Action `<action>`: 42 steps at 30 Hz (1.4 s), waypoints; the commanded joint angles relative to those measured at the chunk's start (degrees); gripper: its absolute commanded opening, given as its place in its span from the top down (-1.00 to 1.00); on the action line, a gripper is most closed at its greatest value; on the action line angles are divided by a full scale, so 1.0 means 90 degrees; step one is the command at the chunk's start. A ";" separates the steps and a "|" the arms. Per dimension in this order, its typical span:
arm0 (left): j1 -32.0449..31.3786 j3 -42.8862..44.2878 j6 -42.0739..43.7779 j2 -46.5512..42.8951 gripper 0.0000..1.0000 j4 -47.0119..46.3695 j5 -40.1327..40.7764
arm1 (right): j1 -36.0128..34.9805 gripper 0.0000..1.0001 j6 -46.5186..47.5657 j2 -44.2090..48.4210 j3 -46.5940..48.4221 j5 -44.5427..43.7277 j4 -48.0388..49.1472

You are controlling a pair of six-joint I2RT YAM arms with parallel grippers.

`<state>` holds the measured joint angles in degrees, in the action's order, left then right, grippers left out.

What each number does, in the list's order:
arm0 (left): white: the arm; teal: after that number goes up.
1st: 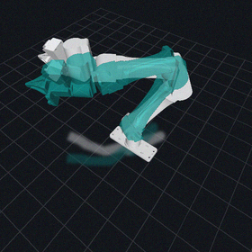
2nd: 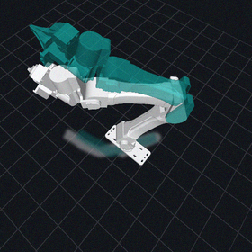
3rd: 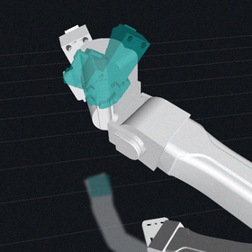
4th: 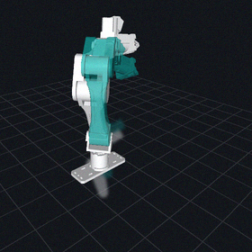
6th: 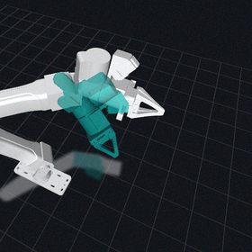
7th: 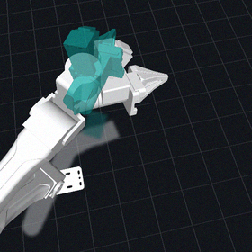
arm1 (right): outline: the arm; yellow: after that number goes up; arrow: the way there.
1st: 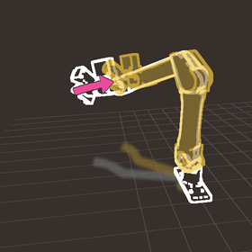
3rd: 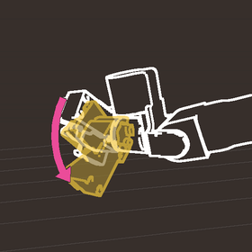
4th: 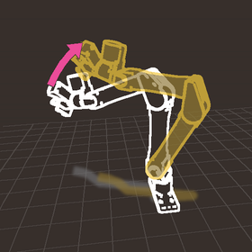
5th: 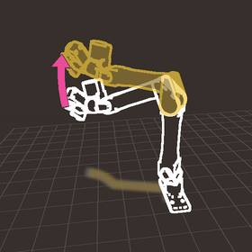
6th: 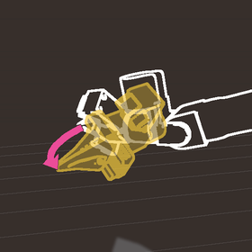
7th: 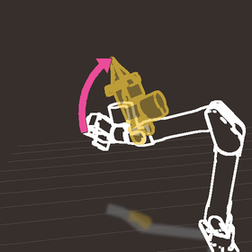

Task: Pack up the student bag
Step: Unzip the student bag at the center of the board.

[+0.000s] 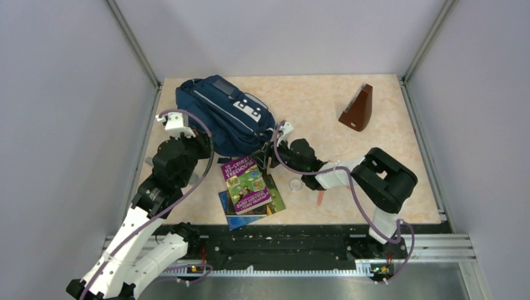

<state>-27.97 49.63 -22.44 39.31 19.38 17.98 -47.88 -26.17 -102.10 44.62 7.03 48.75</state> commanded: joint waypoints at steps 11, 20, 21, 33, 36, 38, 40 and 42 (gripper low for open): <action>0.0044 0.0397 -0.0017 0.0011 1.00 -0.0695 -0.0430 | -0.0114 -0.05 -0.0134 -0.0607 0.0308 -0.0195 0.0845; 0.0106 0.0345 0.0053 0.0039 1.00 -0.0755 -0.0537 | -0.0148 0.02 0.0156 -0.0723 0.0562 -0.0089 0.0698; 0.0108 0.0354 0.0052 0.0047 1.00 -0.0757 -0.0533 | -0.0149 0.03 0.0170 -0.0754 0.0597 -0.0063 0.0716; 0.0173 0.0327 0.0086 0.0088 1.00 -0.0721 -0.0589 | -0.0237 1.00 0.0350 -0.0688 0.0881 -0.0533 -0.0019; 0.0186 0.0207 0.0057 0.0070 1.00 -0.0766 -0.0620 | -0.0237 1.00 0.0409 -0.0430 0.0782 -0.0749 -0.0412; 0.0187 0.0116 0.0129 0.0072 1.00 -0.0761 -0.0669 | -0.0231 1.00 0.0451 -0.0152 0.0697 -0.1076 -0.0819; 0.0188 0.0034 0.0256 0.0161 1.00 -0.0636 -0.0739 | -0.0206 1.00 0.0524 0.0123 0.0699 -0.1221 -0.1404; 0.0193 -0.0075 0.0195 0.0254 1.00 -0.0447 -0.0729 | -0.0132 1.00 0.0545 0.0344 0.0765 -0.1173 -0.2189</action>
<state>-26.28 49.69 -23.55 40.80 18.92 14.00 -49.84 -23.03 -105.16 50.39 0.05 39.53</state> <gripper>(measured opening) 0.060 0.025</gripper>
